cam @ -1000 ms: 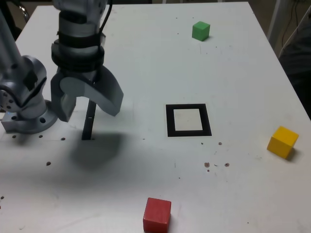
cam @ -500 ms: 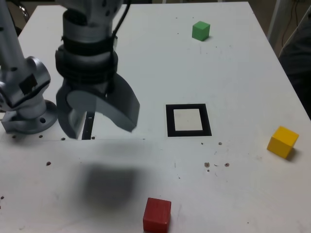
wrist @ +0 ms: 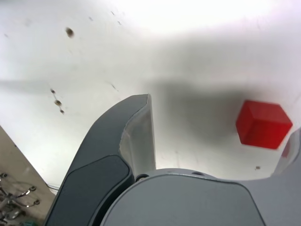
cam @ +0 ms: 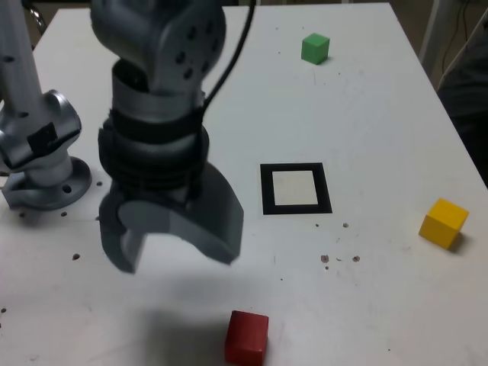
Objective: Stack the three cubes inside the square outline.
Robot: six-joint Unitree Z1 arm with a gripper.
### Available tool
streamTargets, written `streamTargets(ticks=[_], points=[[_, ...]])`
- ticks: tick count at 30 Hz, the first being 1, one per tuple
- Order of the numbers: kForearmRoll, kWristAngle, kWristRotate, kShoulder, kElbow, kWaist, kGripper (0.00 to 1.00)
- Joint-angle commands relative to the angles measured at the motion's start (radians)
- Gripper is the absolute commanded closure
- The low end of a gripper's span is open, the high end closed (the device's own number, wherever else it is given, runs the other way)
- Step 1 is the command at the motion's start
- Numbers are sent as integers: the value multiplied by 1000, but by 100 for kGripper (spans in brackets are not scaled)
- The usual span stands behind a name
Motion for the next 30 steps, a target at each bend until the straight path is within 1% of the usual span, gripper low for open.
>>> streamTargets(ticks=[1, 7, 15, 23, 30], points=[[16, -3, -12, 39, -49, -20, 1], [50, -2, -19, 120, -147, -38, 1], [57, -3, 10, 207, -224, -37, 1], [45, -16, 58, 261, -231, 0, 1], [21, -16, 94, 290, -231, 25, 1]])
